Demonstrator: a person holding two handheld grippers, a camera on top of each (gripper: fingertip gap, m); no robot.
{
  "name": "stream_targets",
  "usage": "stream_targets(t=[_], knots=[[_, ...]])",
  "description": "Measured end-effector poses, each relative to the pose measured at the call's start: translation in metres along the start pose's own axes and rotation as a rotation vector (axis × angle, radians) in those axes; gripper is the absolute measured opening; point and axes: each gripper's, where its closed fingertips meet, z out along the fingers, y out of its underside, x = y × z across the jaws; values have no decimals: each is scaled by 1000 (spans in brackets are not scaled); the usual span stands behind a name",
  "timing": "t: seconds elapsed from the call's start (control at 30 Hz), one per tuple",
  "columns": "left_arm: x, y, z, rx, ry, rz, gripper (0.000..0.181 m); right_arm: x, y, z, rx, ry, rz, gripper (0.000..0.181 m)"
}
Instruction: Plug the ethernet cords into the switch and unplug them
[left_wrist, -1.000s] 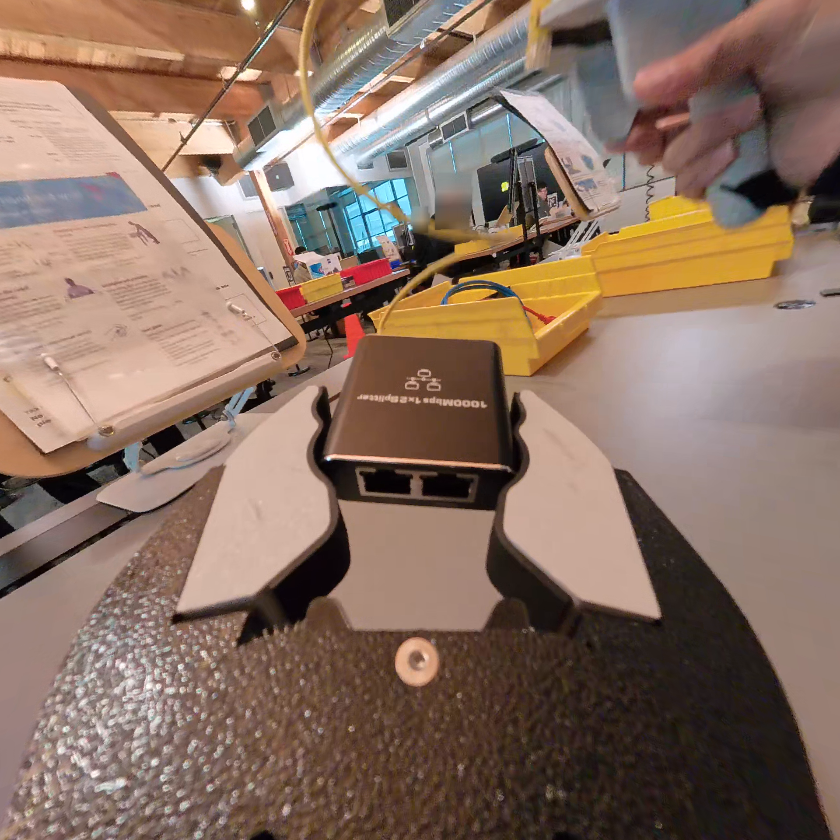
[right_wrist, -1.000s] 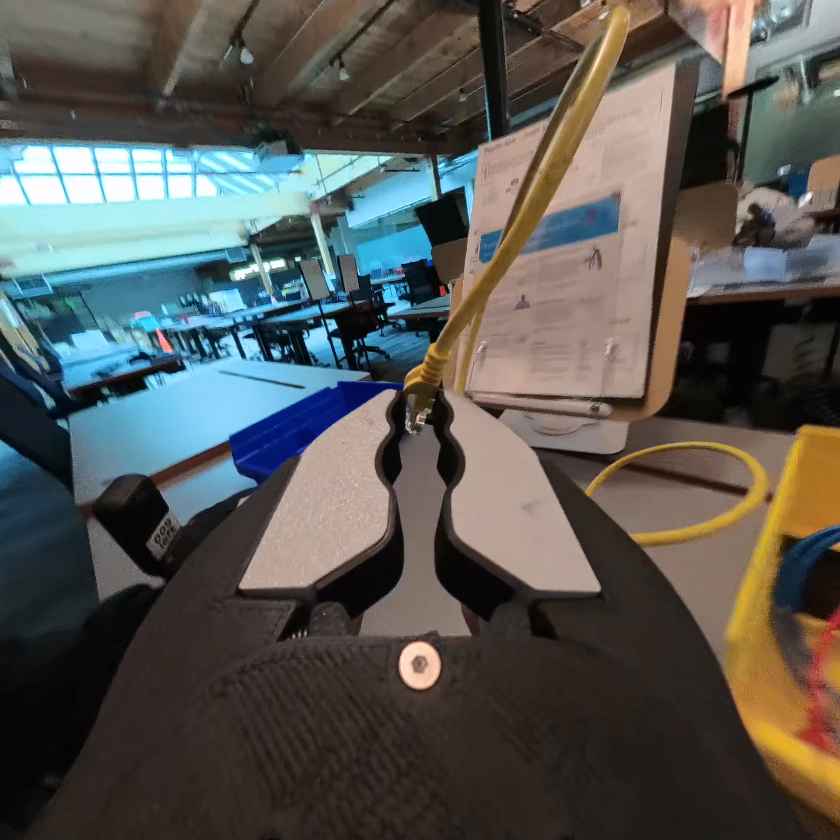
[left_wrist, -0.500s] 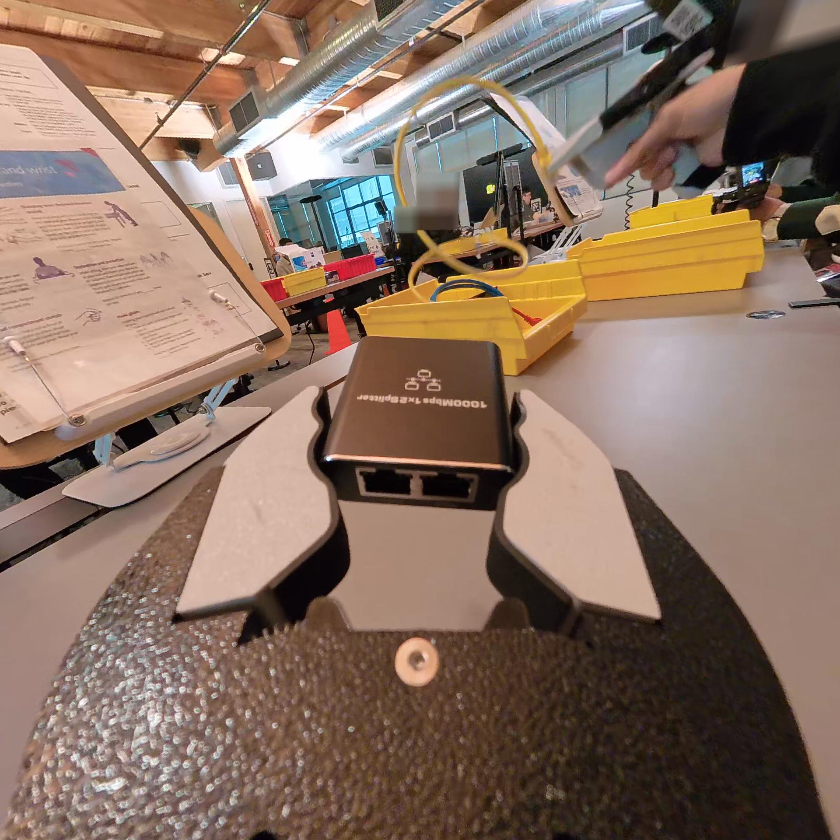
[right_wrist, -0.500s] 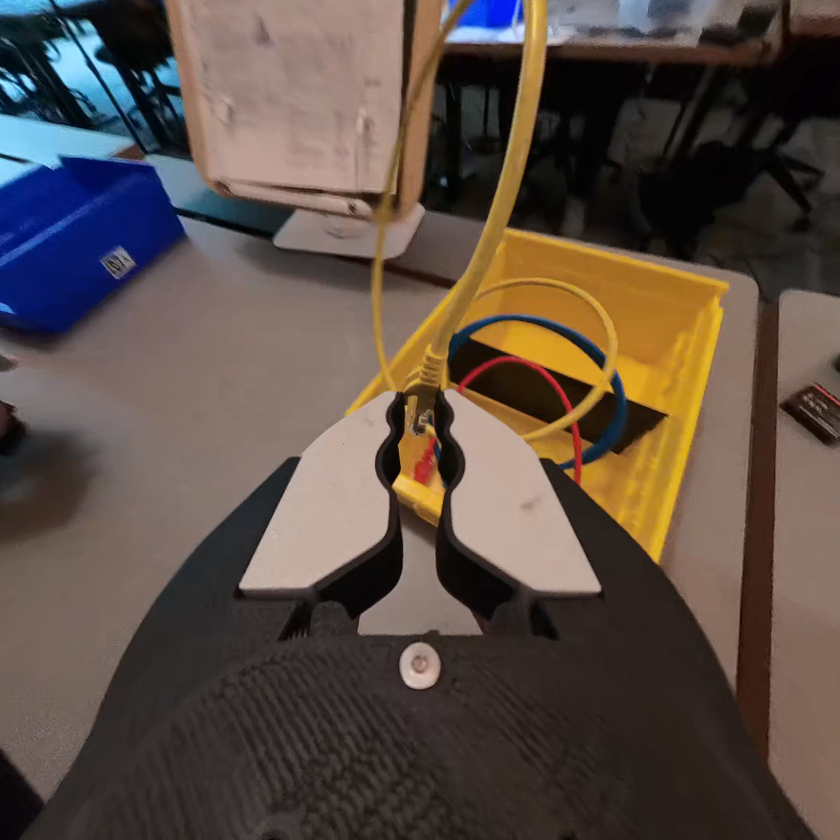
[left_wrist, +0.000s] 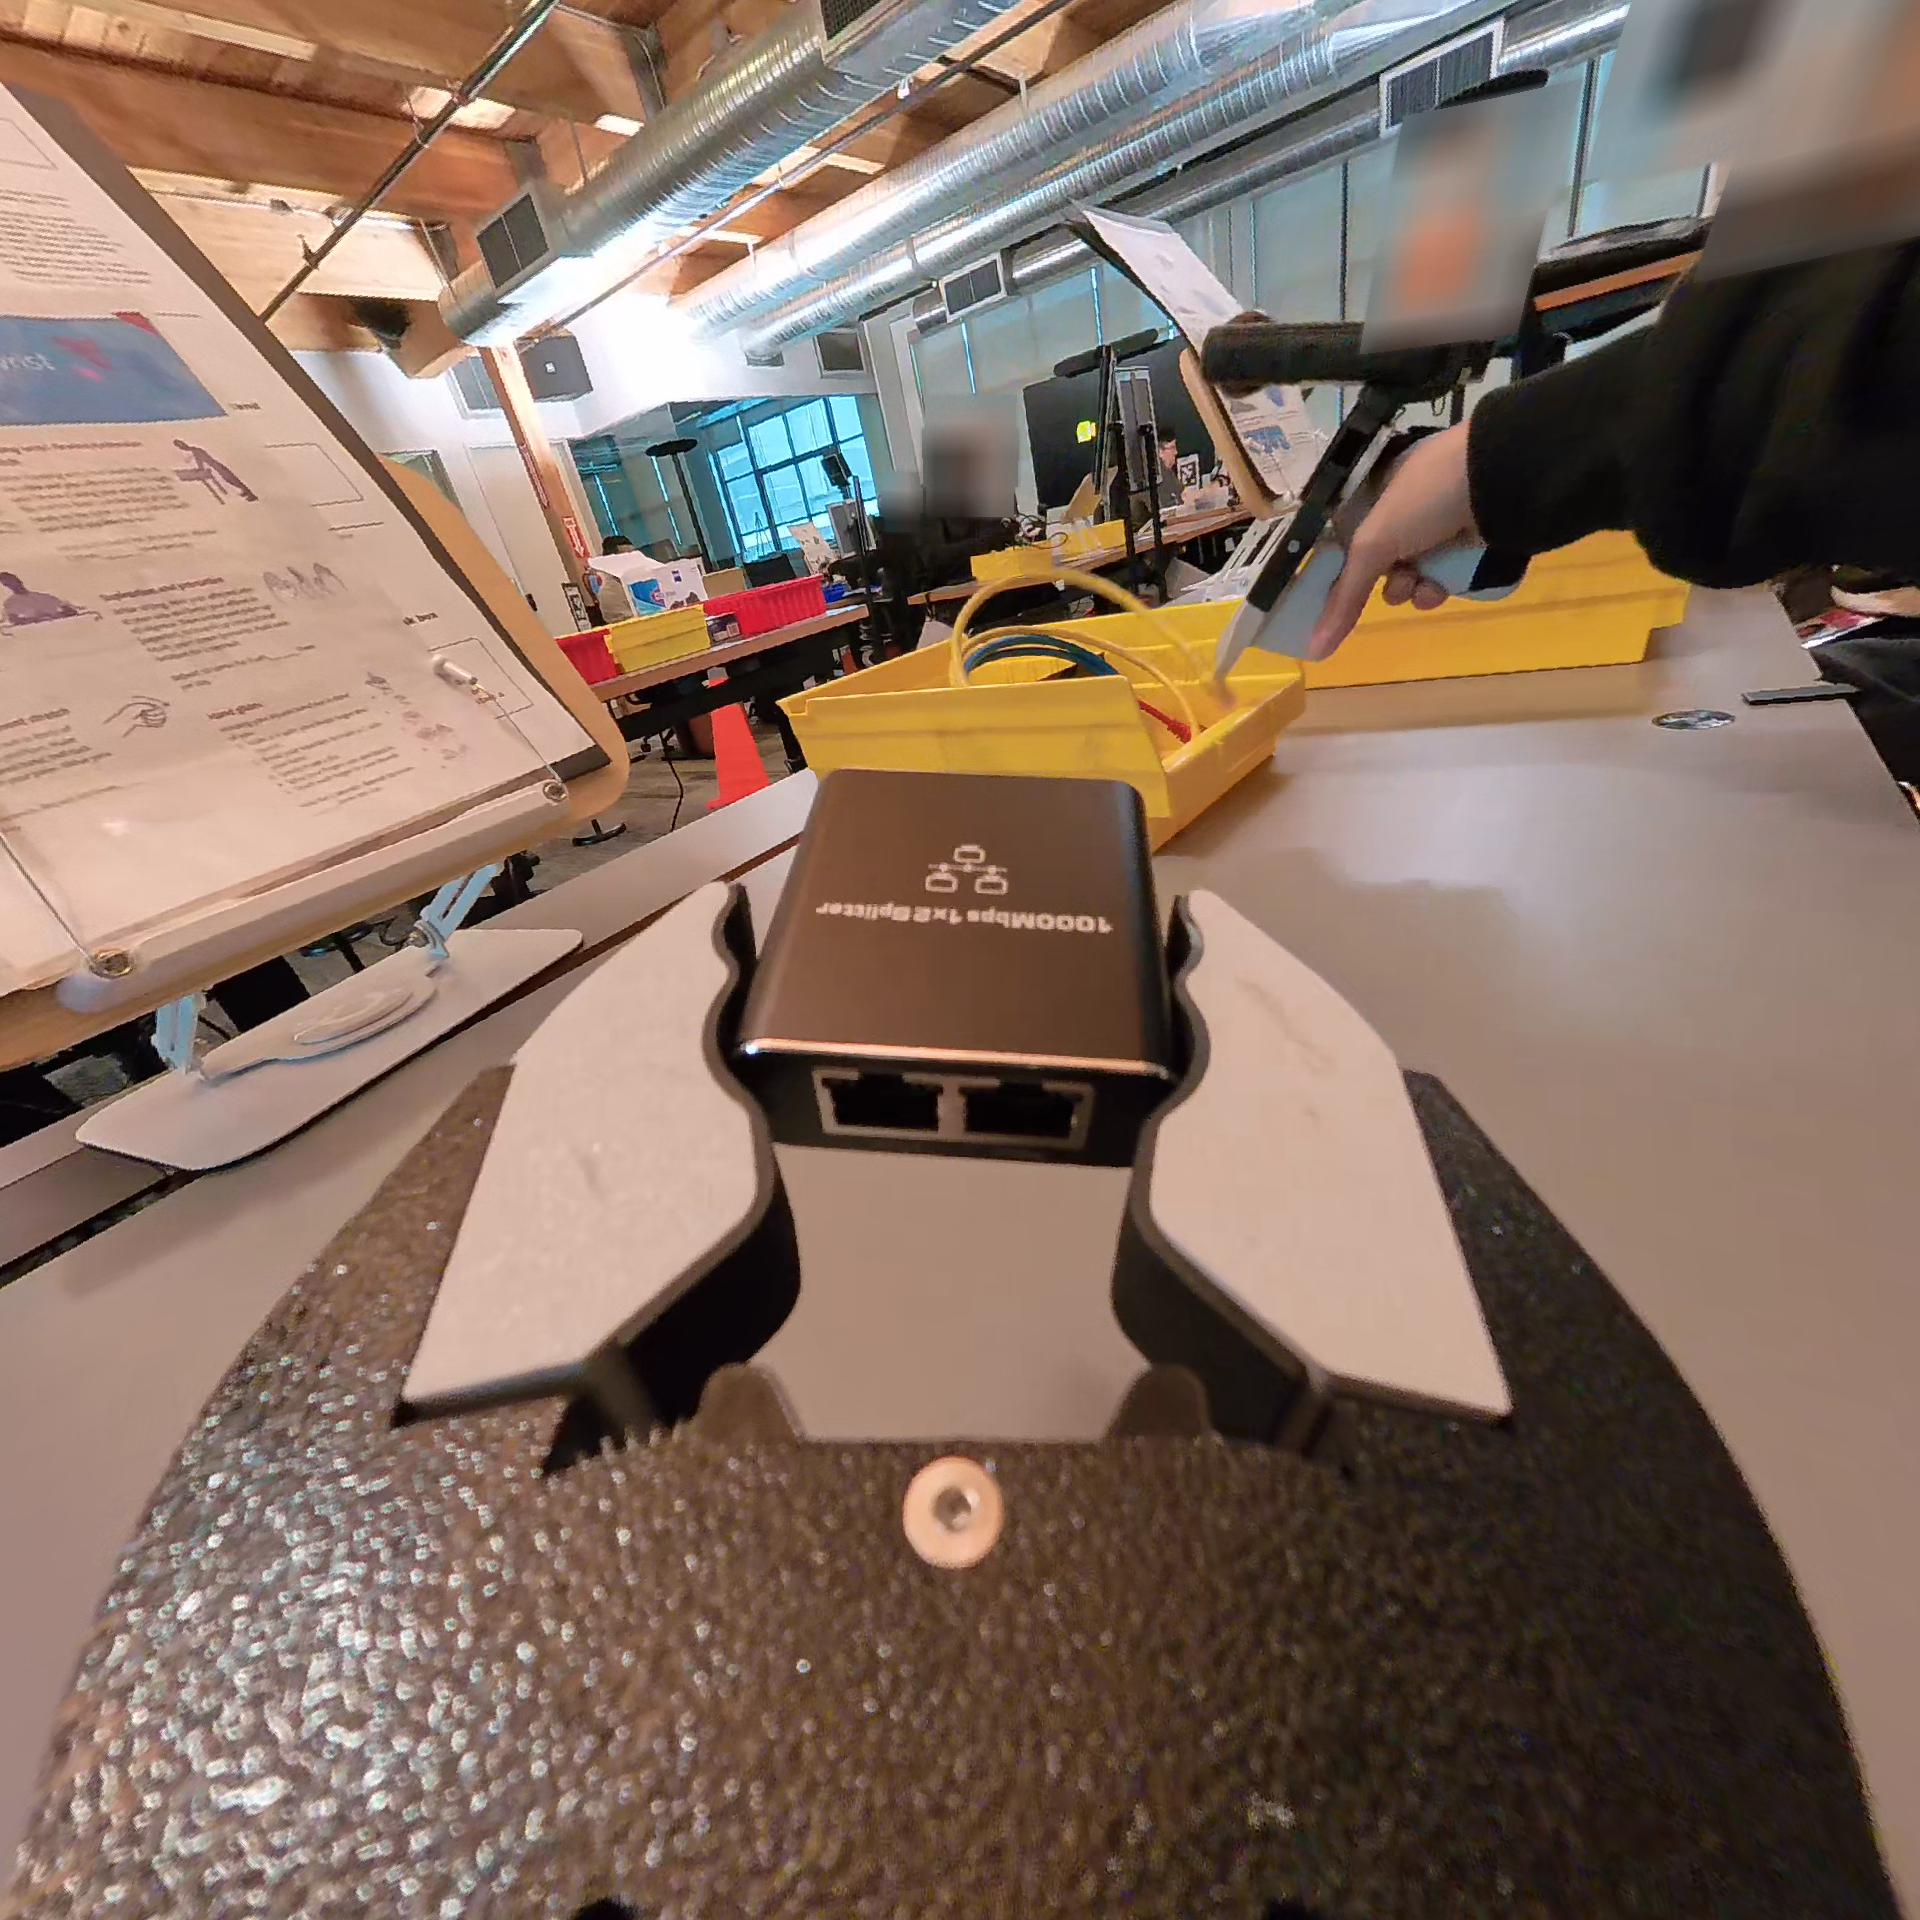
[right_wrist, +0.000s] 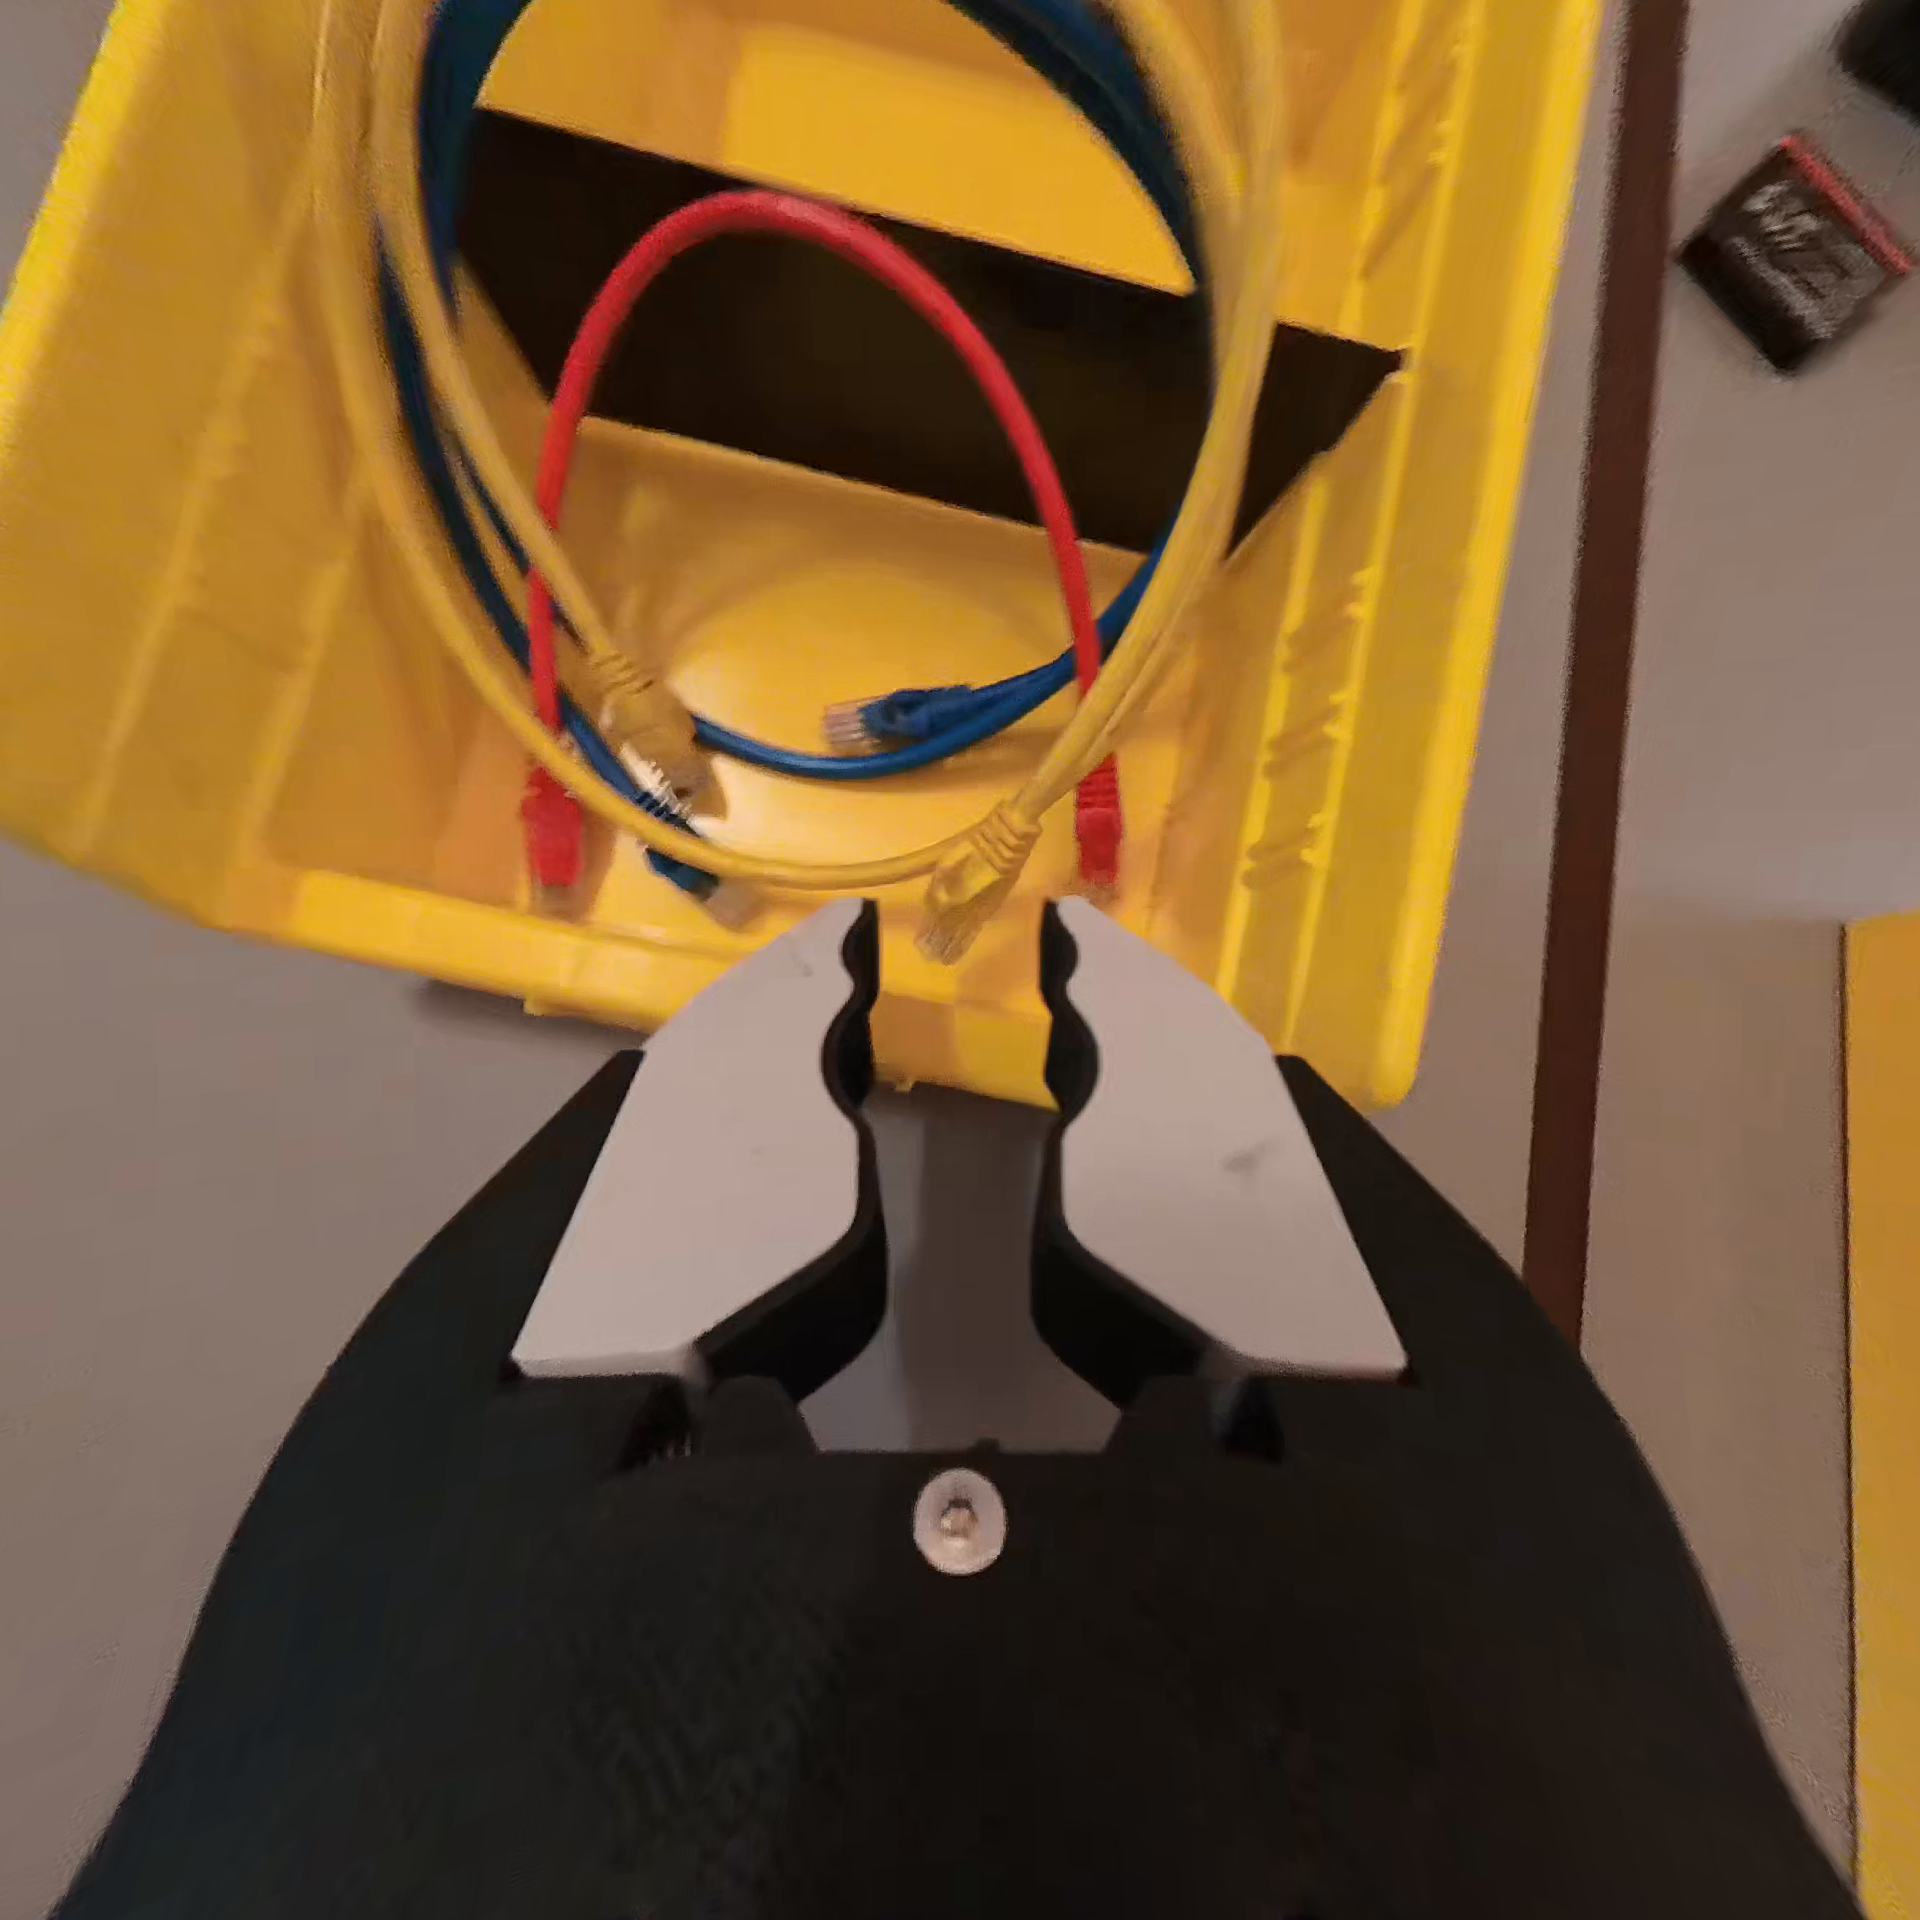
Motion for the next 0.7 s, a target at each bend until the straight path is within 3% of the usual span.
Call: stream_targets(t=[0.13, 0.2, 0.27, 0.33, 0.43, 0.53, 0.63, 0.7], knots=[[1, 1, 0, -6, 5, -1, 74, 0, -21, -12, 137, 11, 47, 60], [1, 1, -1, -7, 12, -5, 74, -19, -29, -24, 142, -62, 6, 73], [3, 1, 0, -7, 24, -2, 74, -73, -33, -37, 127, -292, -44, 84], [9, 1, 1, -4, 55, 4, 74, -152, -27, -59, 86, -640, -76, 95], [23, -3, 2, 20, 121, 56, 74, -265, -8, -102, 29, -1115, -87, 87], [41, -8, 0, 58, 196, 130, 74, -349, 17, -122, -70, -1351, -99, 94], [52, -6, 0, 53, 237, 196, 74, -409, 32, -143, -196, -1545, -39, 83], [57, -5, 0, 49, 251, 229, 74, -432, 37, -152, -255, -1600, -29, 66]])
